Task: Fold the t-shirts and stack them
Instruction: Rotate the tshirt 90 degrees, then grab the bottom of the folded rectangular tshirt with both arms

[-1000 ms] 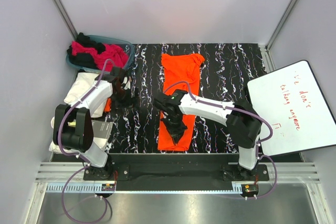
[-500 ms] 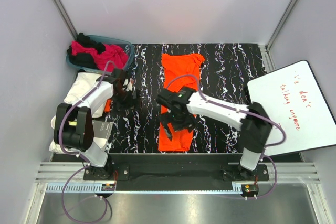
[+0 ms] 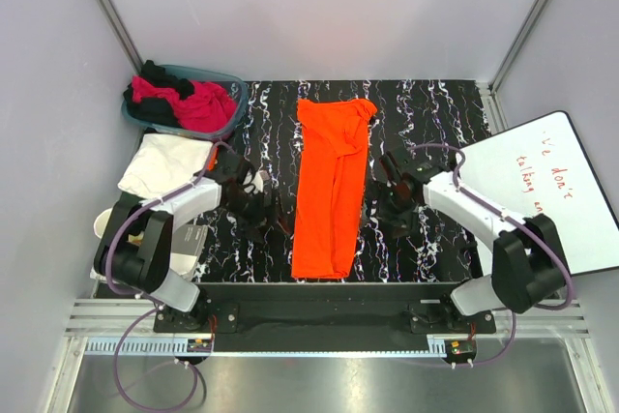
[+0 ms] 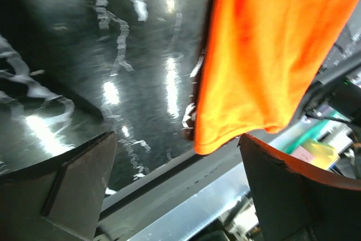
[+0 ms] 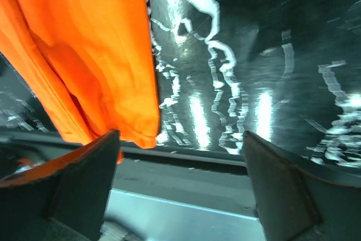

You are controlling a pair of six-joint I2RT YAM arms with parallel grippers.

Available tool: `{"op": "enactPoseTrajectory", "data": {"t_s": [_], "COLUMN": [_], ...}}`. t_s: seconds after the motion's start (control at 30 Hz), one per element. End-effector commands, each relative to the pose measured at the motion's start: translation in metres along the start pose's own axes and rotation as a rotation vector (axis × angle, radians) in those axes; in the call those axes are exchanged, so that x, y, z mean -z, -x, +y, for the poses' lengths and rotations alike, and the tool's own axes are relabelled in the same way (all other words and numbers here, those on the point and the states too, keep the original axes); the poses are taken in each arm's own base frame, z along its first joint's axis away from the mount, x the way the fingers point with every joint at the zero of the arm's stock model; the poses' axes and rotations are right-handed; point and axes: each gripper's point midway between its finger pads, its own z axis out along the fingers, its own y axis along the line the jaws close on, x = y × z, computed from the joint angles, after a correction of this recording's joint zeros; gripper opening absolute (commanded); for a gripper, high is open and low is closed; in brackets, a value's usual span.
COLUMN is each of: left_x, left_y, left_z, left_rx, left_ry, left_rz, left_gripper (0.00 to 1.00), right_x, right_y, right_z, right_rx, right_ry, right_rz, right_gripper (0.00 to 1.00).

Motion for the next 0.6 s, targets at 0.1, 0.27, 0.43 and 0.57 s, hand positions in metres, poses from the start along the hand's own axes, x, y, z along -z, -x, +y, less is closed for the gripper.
{"op": "enactPoseTrajectory", "data": {"t_s": [0.1,0.27,0.43,0.57], "left_x": [-0.026,-0.042,-0.054,-0.060], "left_y": [-0.012,-0.032,-0.051,-0.064], "left_z": [-0.025,-0.024,-0.016,-0.011], "left_rx": [0.008,0.093,0.128,0.134], "left_ry": [-0.133,-0.173,-0.149,-0.112], "left_rz": [0.087,0.151,0.199,0.223], "left_gripper": [0.83,0.65,0.57,0.57], "right_x": [-0.033,-0.042,-0.053,-0.055], "right_y": [-0.022,-0.032,-0.061,-0.080], "right_z": [0.044,0.050,0.042,0.037], "right_rx": [-0.149,-0.210,-0.312,-0.368], "right_ry": [0.246,0.310,0.316,0.331], "right_rz": [0.203,0.252,0.371,0.435], "right_gripper": [0.83,0.79,0.72,0.72]}}
